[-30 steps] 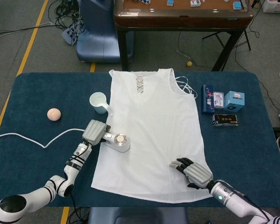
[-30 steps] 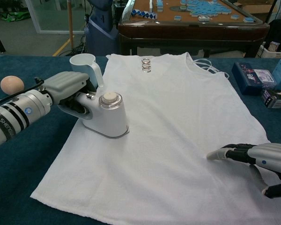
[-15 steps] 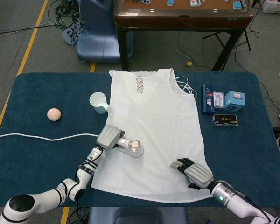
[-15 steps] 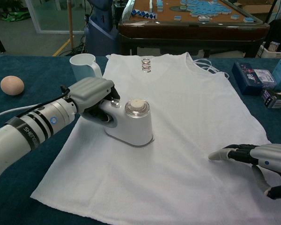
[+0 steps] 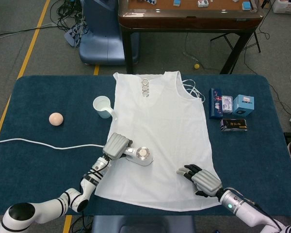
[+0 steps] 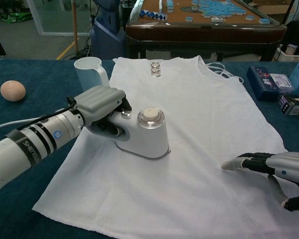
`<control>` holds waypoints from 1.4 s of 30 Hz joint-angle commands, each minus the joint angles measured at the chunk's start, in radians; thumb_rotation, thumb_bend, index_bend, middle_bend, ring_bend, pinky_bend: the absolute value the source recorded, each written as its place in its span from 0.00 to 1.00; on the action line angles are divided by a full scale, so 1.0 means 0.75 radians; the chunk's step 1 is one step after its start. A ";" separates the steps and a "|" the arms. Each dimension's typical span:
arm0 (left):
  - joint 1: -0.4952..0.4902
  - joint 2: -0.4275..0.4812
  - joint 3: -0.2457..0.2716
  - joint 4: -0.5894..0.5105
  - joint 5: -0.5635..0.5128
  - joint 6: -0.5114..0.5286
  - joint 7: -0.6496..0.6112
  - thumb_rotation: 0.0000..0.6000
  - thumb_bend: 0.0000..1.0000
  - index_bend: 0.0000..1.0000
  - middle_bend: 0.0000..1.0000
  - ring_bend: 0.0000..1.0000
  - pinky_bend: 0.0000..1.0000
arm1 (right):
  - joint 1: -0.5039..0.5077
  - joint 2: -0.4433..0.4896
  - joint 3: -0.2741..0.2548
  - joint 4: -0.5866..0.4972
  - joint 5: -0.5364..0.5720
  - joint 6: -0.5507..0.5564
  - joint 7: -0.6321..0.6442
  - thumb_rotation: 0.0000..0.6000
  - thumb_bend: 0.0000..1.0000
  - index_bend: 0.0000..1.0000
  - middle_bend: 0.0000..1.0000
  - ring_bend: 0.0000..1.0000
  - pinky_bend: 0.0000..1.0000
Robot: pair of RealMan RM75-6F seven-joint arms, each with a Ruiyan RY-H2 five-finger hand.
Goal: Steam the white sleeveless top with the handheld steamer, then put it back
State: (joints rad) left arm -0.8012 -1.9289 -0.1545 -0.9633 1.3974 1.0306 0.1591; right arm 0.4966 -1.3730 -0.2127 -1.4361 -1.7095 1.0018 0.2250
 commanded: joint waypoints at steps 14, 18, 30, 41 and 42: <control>0.106 0.213 0.115 -0.246 0.060 0.040 0.041 1.00 0.20 0.94 0.86 0.71 0.74 | 0.008 -0.007 0.000 0.002 -0.003 -0.010 0.000 1.00 1.00 0.00 0.10 0.03 0.05; 0.129 0.250 0.131 -0.271 0.073 0.059 0.034 1.00 0.20 0.94 0.86 0.71 0.74 | 0.008 -0.004 0.000 -0.001 -0.001 -0.011 -0.004 1.00 1.00 0.00 0.10 0.03 0.05; 0.201 0.332 0.167 -0.319 0.100 0.117 -0.006 1.00 0.20 0.94 0.86 0.71 0.74 | 0.011 -0.001 0.004 -0.020 0.007 -0.019 -0.029 1.00 1.00 0.00 0.10 0.03 0.05; 0.268 0.401 0.175 -0.315 0.096 0.161 -0.053 1.00 0.20 0.94 0.85 0.71 0.74 | 0.006 0.012 0.008 -0.042 0.013 -0.011 -0.050 1.00 1.00 0.00 0.10 0.03 0.05; 0.272 0.409 0.172 -0.319 0.099 0.172 -0.059 1.00 0.20 0.94 0.85 0.71 0.74 | 0.005 0.015 0.009 -0.045 0.011 -0.007 -0.053 1.00 1.00 0.00 0.10 0.03 0.05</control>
State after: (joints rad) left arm -0.6022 -1.6292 -0.0232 -1.1990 1.4698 1.1519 0.1204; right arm 0.5008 -1.3630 -0.2066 -1.4690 -1.7003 0.9955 0.1863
